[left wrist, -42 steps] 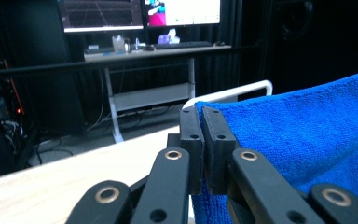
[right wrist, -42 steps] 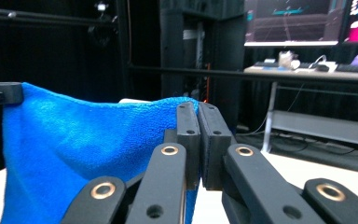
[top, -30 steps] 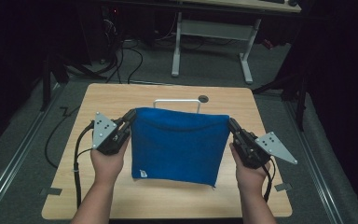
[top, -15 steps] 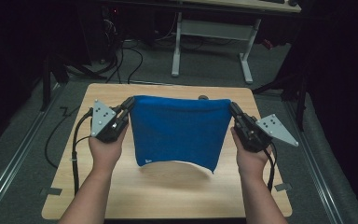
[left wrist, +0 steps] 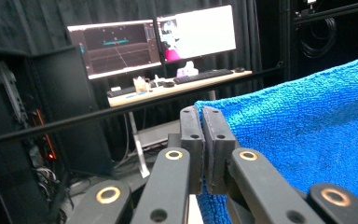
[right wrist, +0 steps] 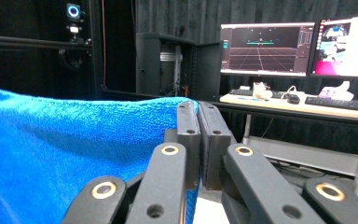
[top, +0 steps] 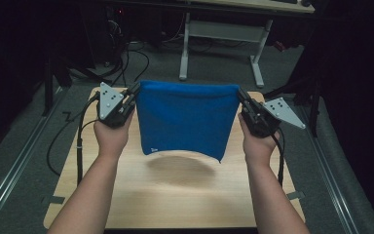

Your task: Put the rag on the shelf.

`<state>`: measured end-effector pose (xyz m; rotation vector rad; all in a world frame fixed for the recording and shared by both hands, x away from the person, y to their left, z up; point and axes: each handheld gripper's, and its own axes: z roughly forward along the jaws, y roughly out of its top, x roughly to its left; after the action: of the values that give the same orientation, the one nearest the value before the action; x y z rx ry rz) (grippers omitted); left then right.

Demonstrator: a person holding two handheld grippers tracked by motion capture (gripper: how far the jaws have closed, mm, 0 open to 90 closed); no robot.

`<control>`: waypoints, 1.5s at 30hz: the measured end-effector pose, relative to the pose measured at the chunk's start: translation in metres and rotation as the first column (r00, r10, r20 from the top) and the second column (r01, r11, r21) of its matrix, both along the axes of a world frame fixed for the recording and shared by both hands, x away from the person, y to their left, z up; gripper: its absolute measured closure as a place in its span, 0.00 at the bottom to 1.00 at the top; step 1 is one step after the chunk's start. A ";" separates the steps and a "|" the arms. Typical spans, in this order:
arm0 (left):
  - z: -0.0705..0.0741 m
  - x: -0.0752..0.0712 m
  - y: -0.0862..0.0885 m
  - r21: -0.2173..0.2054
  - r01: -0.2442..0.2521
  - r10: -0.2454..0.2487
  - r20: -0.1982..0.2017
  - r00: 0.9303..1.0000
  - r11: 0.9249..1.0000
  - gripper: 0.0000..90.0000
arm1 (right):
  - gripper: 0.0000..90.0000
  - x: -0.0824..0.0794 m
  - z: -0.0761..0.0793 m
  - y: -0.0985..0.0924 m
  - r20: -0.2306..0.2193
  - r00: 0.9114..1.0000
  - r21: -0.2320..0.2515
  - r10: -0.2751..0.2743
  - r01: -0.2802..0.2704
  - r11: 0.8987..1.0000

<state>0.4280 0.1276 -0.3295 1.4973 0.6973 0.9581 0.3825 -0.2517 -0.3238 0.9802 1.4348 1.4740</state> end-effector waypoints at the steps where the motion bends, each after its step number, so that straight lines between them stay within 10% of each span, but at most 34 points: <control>1: 0.000 0.000 0.000 0.000 0.000 0.000 0.000 1.000 1.000 0.98 | 0.99 0.000 0.000 0.000 0.000 1.000 0.000 0.000 0.000 1.000; 27: 0.004 0.063 -0.012 0.089 -0.053 0.055 -0.021 0.998 0.995 0.98 | 0.99 0.076 0.011 -0.001 -0.078 0.995 -0.033 -0.061 0.058 0.998; 37: -0.040 0.092 -0.014 0.165 -0.031 0.056 -0.153 0.987 0.986 0.98 | 0.99 0.105 -0.017 0.000 -0.177 0.981 -0.113 -0.076 0.057 0.992; 45: -0.075 0.093 -0.014 0.149 -0.010 0.044 -0.228 0.973 0.989 0.98 | 0.99 0.111 -0.052 0.001 -0.255 0.963 -0.142 -0.090 0.055 0.988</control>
<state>0.5207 0.1135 -0.4047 1.7529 0.8297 0.8786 0.4932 -0.2505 -0.3758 1.1619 1.6431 1.2124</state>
